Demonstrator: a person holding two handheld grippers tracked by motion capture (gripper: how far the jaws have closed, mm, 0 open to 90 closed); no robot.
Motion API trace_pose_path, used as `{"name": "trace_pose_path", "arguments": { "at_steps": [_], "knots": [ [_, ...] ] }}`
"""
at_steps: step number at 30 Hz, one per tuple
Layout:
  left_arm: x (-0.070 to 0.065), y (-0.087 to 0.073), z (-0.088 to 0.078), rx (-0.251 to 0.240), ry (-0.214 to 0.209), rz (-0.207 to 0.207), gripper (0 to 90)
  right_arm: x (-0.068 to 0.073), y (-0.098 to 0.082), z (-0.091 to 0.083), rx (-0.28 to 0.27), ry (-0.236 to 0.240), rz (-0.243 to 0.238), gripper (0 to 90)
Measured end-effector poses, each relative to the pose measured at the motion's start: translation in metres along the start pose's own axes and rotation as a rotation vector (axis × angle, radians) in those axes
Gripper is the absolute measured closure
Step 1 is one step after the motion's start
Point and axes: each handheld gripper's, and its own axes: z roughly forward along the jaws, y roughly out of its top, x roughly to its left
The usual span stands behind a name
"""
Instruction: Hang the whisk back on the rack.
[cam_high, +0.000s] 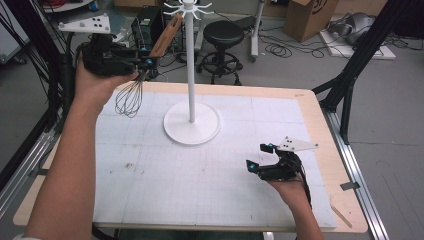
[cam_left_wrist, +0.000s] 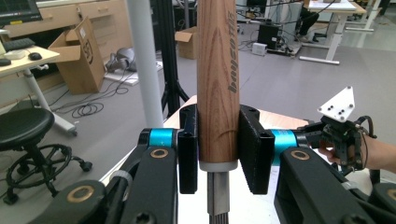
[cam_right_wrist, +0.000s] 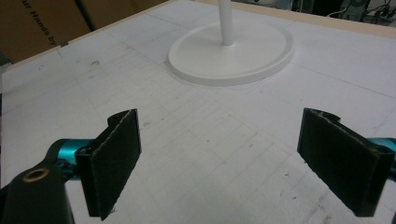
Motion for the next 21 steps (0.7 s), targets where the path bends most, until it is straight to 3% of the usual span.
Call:
{"name": "trace_pose_path", "arguments": {
  "at_steps": [9, 21],
  "knots": [
    [0.008, 0.004, 0.01, 0.026, 0.04, -0.018, 71.2, 0.001, -0.001, 0.0, 0.007, 0.003, 0.0, 12.6],
    [0.013, -0.001, 0.025, 0.064, 0.055, -0.041, 71.2, -0.002, -0.001, -0.001, 0.003, -0.001, 0.001, 12.6]
  ]
}}
